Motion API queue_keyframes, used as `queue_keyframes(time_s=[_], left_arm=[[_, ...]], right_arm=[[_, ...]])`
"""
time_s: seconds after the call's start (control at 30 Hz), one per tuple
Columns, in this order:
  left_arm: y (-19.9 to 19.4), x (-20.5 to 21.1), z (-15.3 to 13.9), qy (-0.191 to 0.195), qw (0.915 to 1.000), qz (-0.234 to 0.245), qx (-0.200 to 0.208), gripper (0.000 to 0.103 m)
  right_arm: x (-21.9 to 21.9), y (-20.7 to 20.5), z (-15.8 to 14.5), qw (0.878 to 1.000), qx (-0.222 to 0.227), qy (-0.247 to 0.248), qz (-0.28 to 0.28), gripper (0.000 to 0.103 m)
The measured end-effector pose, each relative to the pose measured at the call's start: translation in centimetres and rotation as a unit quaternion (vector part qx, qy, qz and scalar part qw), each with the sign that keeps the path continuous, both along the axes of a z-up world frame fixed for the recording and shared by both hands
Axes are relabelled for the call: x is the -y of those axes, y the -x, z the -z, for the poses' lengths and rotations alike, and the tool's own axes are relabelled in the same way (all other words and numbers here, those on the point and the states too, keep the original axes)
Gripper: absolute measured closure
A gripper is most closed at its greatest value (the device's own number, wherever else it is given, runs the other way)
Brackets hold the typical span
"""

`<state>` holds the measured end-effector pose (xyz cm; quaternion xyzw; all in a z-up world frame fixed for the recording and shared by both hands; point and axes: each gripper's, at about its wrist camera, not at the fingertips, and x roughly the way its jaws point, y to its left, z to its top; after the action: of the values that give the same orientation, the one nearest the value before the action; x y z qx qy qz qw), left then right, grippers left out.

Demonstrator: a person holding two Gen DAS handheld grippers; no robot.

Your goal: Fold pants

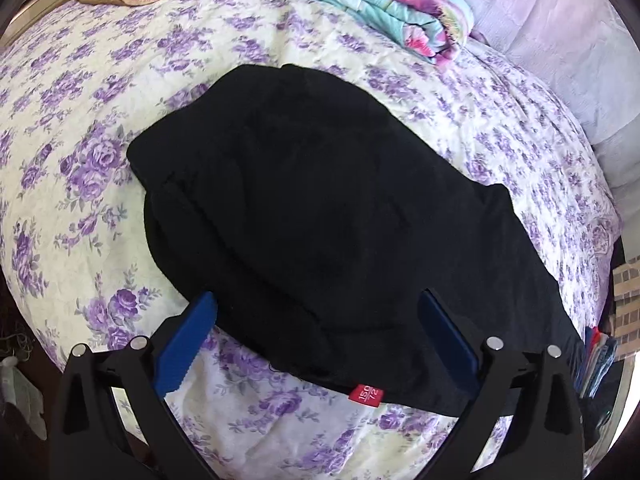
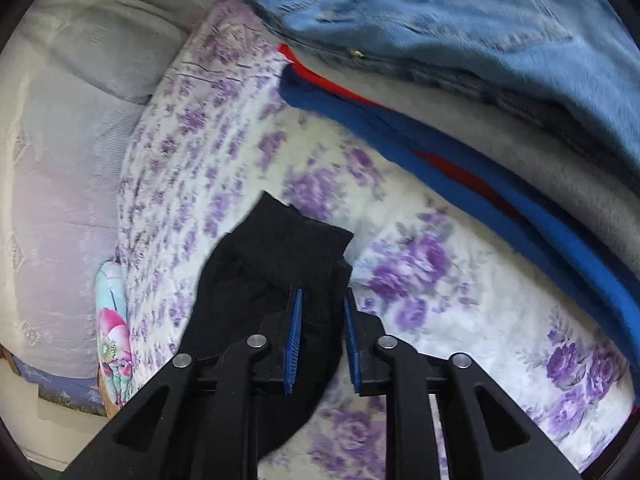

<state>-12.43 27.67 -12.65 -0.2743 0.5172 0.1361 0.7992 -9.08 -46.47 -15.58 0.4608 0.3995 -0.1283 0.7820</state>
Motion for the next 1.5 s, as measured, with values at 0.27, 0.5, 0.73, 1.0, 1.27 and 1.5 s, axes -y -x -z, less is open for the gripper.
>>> queue_keyframes(time_s=[0.27,0.5,0.73,1.0,1.27,1.5], left_arm=[[0.8,-0.5,-1.1,-0.002,0.9996,-0.022,0.017,0.005],[1.5,1.3,-1.9,-0.073,0.9969,0.025,0.017,0.005],[2.9,1.1,-1.9,-0.085,0.9964,-0.001,0.005,0.005],[3.7,-0.1,-1.3,-0.072,0.996,-0.053,-0.004,0.005],[0.9,-0.4,-1.4,-0.078,0.9963,-0.035,-0.002,0.005],[-1.3,0.3,-2.3,-0.079,0.9964,-0.01,0.03,0.005]], right_arm=[[-10.3,-9.0,-7.3,0.969,0.116,0.031,-0.216,0.06],[-35.5,-21.6,-5.1,0.798,0.09,-0.142,-0.579,0.049],[-47.1,-28.0,-0.6,0.706,0.002,-0.064,-0.705,0.05],[-50.2,-26.7,-1.8,0.632,0.035,0.022,-0.774,0.096],[-47.2,-30.0,2.2,0.709,-0.008,0.008,-0.705,0.101],[-48.4,-26.1,-2.9,0.667,0.054,-0.062,-0.74,0.1]])
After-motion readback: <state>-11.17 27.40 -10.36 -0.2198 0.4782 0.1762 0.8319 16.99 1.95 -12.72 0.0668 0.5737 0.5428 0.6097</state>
